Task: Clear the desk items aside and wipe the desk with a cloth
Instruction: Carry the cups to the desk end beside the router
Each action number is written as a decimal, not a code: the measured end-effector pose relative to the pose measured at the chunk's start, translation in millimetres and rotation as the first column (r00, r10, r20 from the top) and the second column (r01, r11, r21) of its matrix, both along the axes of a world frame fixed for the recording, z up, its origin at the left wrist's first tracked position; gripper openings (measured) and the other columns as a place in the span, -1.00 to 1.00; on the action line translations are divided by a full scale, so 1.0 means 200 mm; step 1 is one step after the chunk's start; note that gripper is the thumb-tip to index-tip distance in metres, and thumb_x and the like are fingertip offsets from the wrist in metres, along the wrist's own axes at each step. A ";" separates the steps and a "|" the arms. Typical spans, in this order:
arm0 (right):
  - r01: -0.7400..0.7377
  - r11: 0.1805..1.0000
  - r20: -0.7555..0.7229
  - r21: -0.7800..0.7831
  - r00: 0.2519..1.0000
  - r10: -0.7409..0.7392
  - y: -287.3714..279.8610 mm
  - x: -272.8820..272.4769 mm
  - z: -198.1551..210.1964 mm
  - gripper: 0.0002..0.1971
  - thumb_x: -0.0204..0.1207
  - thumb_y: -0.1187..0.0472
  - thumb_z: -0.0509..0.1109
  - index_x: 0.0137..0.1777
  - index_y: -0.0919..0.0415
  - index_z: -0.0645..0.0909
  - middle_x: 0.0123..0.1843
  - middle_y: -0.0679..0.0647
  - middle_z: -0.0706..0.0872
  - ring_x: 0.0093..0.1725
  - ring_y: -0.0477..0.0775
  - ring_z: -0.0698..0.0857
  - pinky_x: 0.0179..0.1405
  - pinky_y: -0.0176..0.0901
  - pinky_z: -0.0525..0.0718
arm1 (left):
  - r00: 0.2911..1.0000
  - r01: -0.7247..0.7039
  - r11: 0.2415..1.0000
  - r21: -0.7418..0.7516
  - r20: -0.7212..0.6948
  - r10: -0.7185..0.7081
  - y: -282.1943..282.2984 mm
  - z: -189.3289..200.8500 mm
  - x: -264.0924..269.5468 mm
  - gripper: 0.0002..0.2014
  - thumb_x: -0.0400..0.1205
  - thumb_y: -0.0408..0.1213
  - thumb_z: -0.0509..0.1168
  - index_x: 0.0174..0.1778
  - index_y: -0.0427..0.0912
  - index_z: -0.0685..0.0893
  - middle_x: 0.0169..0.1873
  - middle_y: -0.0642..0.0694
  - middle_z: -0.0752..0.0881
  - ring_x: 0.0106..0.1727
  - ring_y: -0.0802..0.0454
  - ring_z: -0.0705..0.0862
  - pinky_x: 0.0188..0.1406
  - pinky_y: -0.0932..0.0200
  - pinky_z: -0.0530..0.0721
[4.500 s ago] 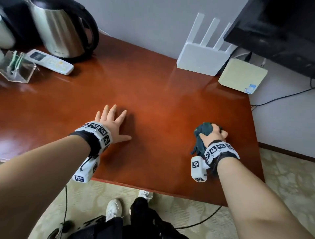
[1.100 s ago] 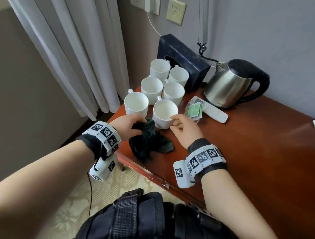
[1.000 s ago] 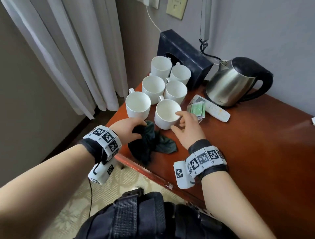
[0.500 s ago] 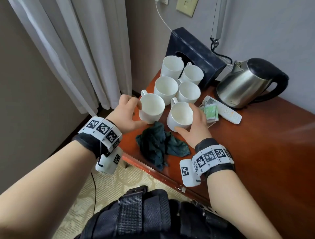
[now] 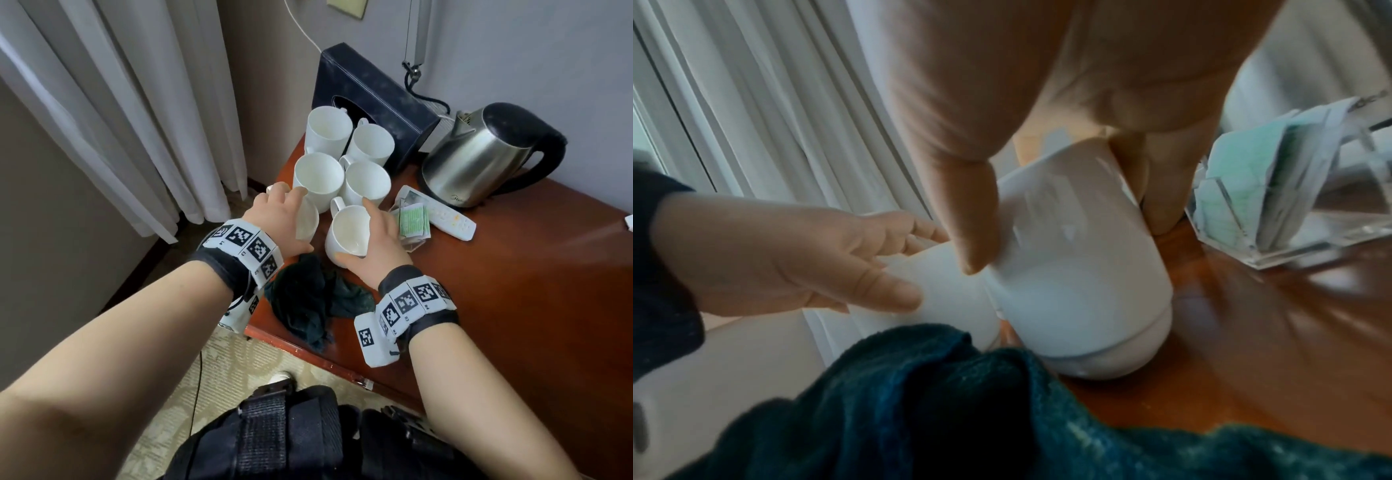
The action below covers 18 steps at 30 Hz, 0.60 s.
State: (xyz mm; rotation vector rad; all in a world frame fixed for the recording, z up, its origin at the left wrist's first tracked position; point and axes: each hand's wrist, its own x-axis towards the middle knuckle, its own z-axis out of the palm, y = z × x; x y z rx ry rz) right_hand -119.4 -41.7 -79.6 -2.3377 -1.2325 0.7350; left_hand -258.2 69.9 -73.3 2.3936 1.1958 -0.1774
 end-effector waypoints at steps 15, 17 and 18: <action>0.125 0.971 -0.052 0.206 0.992 -0.116 -0.12 0.07 0.15 -0.04 0.24 0.08 0.60 0.57 -0.07 0.10 0.54 0.00 0.29 0.48 0.08 0.35 0.39 0.00 0.44 | 0.997 -0.018 0.999 0.031 0.077 0.016 -0.03 0.20 -0.06 -0.24 0.44 -0.07 0.41 0.55 0.14 0.24 0.41 0.01 0.27 0.38 -0.13 0.38 0.20 -0.02 0.53; 0.130 0.963 -0.052 0.235 0.991 -0.121 -0.16 0.09 0.19 -0.04 0.25 0.10 0.60 0.58 -0.06 0.10 0.55 0.01 0.28 0.50 0.08 0.35 0.37 -0.04 0.40 | 0.994 -0.009 0.999 0.042 0.107 0.005 -0.08 0.25 -0.05 -0.24 0.42 -0.07 0.43 0.53 0.15 0.27 0.40 0.01 0.28 0.37 -0.14 0.40 0.26 -0.05 0.54; 0.134 0.958 -0.056 0.254 0.991 -0.124 -0.19 0.10 0.21 -0.04 0.26 0.10 0.60 0.58 -0.06 0.10 0.55 0.01 0.28 0.50 0.08 0.35 0.37 -0.06 0.40 | 0.992 -0.004 0.999 0.050 0.127 -0.002 -0.10 0.27 -0.04 -0.24 0.41 -0.05 0.43 0.53 0.15 0.28 0.40 0.00 0.29 0.37 -0.15 0.40 0.27 -0.05 0.54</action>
